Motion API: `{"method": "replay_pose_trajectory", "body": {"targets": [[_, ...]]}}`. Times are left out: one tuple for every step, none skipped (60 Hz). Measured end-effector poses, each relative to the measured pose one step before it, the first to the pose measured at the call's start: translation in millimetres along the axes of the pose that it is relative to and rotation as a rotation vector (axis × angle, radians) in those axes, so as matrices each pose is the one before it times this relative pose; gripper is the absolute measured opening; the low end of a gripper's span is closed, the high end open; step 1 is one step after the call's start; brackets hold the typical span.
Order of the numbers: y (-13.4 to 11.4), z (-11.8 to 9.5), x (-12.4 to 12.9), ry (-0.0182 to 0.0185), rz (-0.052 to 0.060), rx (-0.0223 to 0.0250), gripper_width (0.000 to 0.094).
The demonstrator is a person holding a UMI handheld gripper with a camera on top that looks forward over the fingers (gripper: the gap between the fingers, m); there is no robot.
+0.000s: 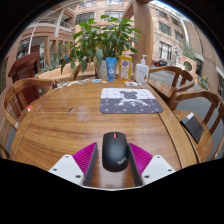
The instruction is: Arrange mouse
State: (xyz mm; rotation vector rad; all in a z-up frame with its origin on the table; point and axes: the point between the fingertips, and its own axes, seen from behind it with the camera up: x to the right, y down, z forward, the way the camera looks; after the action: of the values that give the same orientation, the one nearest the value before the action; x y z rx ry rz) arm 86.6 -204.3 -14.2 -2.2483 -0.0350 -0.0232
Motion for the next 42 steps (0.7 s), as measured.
{"method": "replay_pose_trajectory", "body": {"targets": [[-0.61,0.31,-1.69,-0.00271,-0.0003,0.00121,0.0542],[-0.30,0.69,-1.60,-0.00357,0.0014,0.00195,0.0472],[-0.13,0.03,-2.21,-0.00747,0.0020,0.00289,0.0455],[0.02,-0.64,-0.75,0.00087,0.0003,0.00314,0.0454],[-0.51,-0.36,1.05,0.00620,-0.0054,0.00592,0.0449],[-0.11,-0.05,0.57,0.00607,-0.0072,0.00416,0.0439],[-0.16,-0.10,0.38,0.00556,-0.0065,0.00414,0.0430],[0.21,-0.30,0.15,0.00441,-0.0055,0.00273,0.0420],[0.24,0.11,0.07,0.00330,-0.0046,0.00140,0.0406],[0.15,-0.06,-0.21,0.00179,-0.0042,0.00029,0.0399],[-0.45,1.11,0.38,-0.00226,-0.0030,-0.00140,0.0382],[-0.84,0.42,-0.18,-0.00116,0.0025,0.00041,0.0375],[0.12,0.27,0.04,-0.00226,0.0103,-0.00210,0.0365],[0.40,0.10,-0.17,-0.00411,0.0163,-0.00230,0.0365],[0.39,0.17,-0.48,-0.00576,0.0141,-0.00248,0.0349],[-1.16,0.24,0.01,-0.00455,0.0013,0.00254,0.0348],[1.49,-1.40,0.54,0.00141,-0.0096,-0.00053,0.0347],[-0.49,0.10,0.70,-0.00066,-0.0060,-0.00015,0.0348],[0.05,-0.04,0.13,-0.00081,-0.0012,-0.00232,0.0347],[-0.26,-0.15,0.00,-0.00136,0.0036,-0.00191,0.0347],[-0.02,-0.46,-0.28,-0.00229,0.0038,-0.00256,0.0346],[0.27,-0.50,-0.68,-0.00436,-0.0018,-0.00340,0.0347],[0.43,-0.85,-0.55,-0.00491,-0.0070,-0.00514,0.0346],[-0.01,-1.48,-0.53,-0.00442,-0.0033,-0.00378,0.0346],[-0.78,-2.23,-0.80,-0.00477,0.0062,-0.00081,0.0346],[-1.57,-3.13,-2.03,-0.00878,0.0055,0.00152,0.0347],[-1.49,-4.51,-4.72,-0.01344,-0.0011,0.00063,0.0347],[-2.14,-4.22,-2.46,-0.01571,-0.0066,-0.00050,0.0347],[-3.52,-5.32,-3.03,-0.01422,-0.0029,0.00426,0.0348],[-5.54,-5.72,-4.57,-0.00992,0.0026,0.01243,0.0347],[-6.50,-5.48,-4.06,-0.01473,0.0005,0.01470,0.0347],[-7.21,-5.89,-4.72,-0.01828,-0.0078,0.01474,0.0348],[-7.81,-5.98,-4.76,-0.01927,-0.0128,0.01359,0.0348],[-8.69,-5.50,-3.92,-0.01666,-0.0122,0.01521,0.0348],[-10.97,-5.04,-2.44,-0.01515,-0.0010,0.01916,0.0348],[-11.31,-5.45,-3.84,-0.00886,-0.0014,0.01692,0.0348],[-10.70,-4.58,-3.01,-0.01262,-0.0038,0.01779,0.0347],[-9.58,-4.08,-2.98,-0.01378,-0.0108,0.01301,0.0347],[-9.38,-3.84,-2.91,-0.01302,-0.0110,0.01108,0.0348],[-10.32,-3.14,-2.02,-0.00898,-0.0012,0.01361,0.0347],[-10.74,-3.04,-1.62,-0.00618,0.0085,0.01761,0.0348],[-10.05,-2.17,-1.43,-0.00533,0.0075,0.01671,0.0346]]}}
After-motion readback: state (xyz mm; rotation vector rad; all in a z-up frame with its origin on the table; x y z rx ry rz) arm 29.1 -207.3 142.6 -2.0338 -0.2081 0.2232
